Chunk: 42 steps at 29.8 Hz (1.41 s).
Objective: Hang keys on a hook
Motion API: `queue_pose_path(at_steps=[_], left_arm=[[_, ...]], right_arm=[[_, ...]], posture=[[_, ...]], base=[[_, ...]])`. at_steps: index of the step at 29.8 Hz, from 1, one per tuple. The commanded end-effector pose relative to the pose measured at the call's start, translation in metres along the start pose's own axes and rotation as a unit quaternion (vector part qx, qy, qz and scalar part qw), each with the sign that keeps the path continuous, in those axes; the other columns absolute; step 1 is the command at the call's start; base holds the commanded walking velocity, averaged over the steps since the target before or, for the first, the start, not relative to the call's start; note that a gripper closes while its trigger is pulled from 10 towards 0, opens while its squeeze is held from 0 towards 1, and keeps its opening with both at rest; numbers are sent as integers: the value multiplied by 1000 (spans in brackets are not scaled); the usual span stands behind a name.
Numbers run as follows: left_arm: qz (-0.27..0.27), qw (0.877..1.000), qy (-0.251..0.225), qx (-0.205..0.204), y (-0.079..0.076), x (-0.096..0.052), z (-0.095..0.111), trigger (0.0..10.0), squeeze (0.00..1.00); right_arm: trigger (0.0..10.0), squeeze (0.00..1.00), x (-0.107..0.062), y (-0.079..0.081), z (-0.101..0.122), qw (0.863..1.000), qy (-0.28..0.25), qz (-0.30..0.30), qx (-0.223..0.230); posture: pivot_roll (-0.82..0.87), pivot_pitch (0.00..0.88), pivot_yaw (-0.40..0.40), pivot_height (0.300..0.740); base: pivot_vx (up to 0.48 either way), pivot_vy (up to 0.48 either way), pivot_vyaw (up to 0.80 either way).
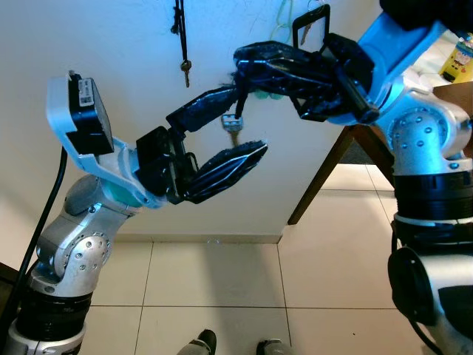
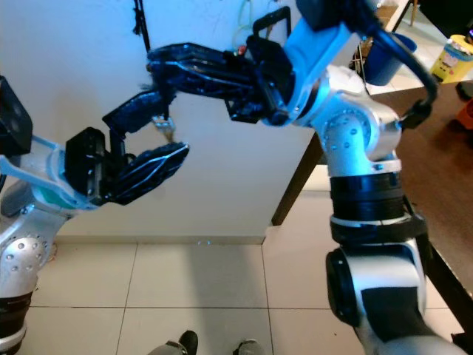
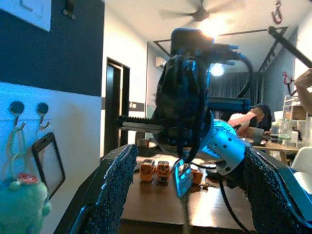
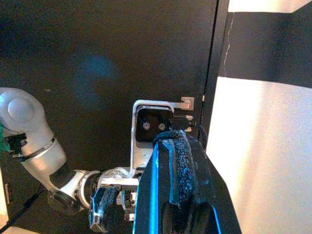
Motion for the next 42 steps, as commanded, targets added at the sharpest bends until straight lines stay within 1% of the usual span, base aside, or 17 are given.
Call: queue_pose_path(at_steps=[1, 2, 3, 4, 5, 11, 27, 36, 37, 39, 41, 42], left_arm=[[-13, 1000, 3, 3, -6, 5, 1, 6353, 0], [-13, 1000, 3, 3, -6, 5, 1, 6353, 0], [-13, 1000, 4, 2, -6, 5, 1, 2196, 0], [-13, 1000, 4, 2, -6, 5, 1, 2196, 0], [-14, 1000, 3, 0, -7, 5, 1, 0, 0], [-14, 1000, 2, -2, -7, 6, 1, 0, 0], [0, 1000, 11, 8, -2, 4, 1, 0, 0], [22, 1000, 4, 20, 4, 2, 6, 0, 0], [25, 999, 3, 23, 5, 1, 7, 0, 0], [28, 999, 3, 26, 6, 1, 8, 0, 0], [28, 999, 3, 26, 6, 1, 8, 0, 0], [29, 999, 4, 27, 7, 1, 9, 0, 0]], right_arm=[[0, 0, 7, 1, 5, 1000, 3, 12, -16], [0, 0, 7, 1, 5, 1000, 3, 12, -16], [0, 0, 8, 1, 5, 1000, 3, 13, -17], [0, 0, 8, 1, 5, 1000, 3, 13, -17], [0, 0, 8, 1, 5, 1000, 3, 13, -17], [0, 0, 9, 2, 5, 1000, 6, 13, -17], [0, 0, 8, 2, 5, 1000, 10, 6, -23], [0, 0, 7, 0, 5, 1000, 10, -6, -26], [10000, 0, 6, -2, 5, 999, 10, -22, -31], [10000, 0, 4, -4, 5, 998, 4, -38, -40], [10000, 0, 4, -4, 5, 998, 4, -38, -40], [10000, 1000, 3, -4, 6, 998, -10, -45, -45]], posture=[[20, 79, -11, 740], [20, 79, -11, 740], [20, 79, -10, 740], [20, 79, -10, 740], [20, 81, -8, 740], [18, 80, -7, 740], [12, 70, -5, 740], [21, 77, -4, 740], [20, 79, -1, 740], [20, 79, 1, 740], [20, 79, 1, 740], [17, 82, 5, 740]], base=[[0, 0, 0], [0, 0, 0], [0, 0, 0], [0, 0, 0], [0, 0, 0], [0, 0, 0], [0, 0, 0], [0, 0, 0], [0, 0, 0], [0, 0, 0], [0, 0, 0], [0, 0, 0]])
Point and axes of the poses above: a point about 5 cm out from each wrist's last joint towards the gripper, its own x axis pointing out of the wrist towards the gripper, its own z axis along the axis of the wrist's last joint, y = z × x, the point moved 2 cm from there along x, pointing out of the wrist towards the gripper, and after that the axes turned 8 degrees about -x, right-handed, at the moved point
